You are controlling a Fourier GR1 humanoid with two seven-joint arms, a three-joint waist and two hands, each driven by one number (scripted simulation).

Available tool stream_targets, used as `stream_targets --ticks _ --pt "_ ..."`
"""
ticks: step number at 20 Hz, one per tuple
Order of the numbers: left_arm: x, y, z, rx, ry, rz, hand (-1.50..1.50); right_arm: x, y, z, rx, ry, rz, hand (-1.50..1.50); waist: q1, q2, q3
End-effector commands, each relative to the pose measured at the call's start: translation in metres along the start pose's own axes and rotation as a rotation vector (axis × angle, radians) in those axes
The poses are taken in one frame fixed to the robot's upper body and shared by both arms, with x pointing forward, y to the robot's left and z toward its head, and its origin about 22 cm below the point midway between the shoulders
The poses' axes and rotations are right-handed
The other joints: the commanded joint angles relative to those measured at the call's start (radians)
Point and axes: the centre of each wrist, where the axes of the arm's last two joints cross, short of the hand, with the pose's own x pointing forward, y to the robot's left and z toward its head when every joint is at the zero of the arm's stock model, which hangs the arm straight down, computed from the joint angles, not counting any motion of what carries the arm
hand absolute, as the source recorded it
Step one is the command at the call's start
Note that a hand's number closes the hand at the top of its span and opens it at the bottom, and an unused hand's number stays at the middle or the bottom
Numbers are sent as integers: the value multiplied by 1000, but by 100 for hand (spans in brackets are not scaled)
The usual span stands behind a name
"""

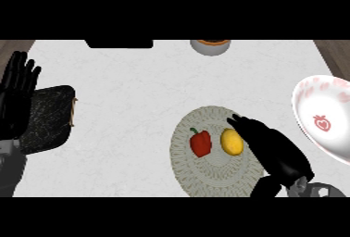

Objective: Pick the lemon from the placemat and place it in the bowl

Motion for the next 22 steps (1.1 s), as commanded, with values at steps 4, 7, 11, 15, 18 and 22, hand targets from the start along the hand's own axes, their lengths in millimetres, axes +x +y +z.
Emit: stream_targets --ticks 4,7,11,15,18,22 --pt "17 2 9 23 -7 -10 0 -23 15 -28 -14 -43 -21 -150 3 -1 0" --pt "7 5 10 6 2 -7 0 -20 33 -36 -6 -58 -10 -150 2 0 0" --pt "-9 -14 -1 -4 0 -2 0 -10 21 -18 -7 -79 -3 -150 -4 -1 0" --pt "-8 2 3 2 0 3 0 -2 32 -53 28 -42 13 -150 1 1 0" --pt "3 -9 -13 0 4 4 0 -32 42 -52 25 -41 28 -150 -3 1 0" --pt "13 28 -11 -2 -7 7 0 -21 46 -62 32 -29 16 -150 1 0 0"
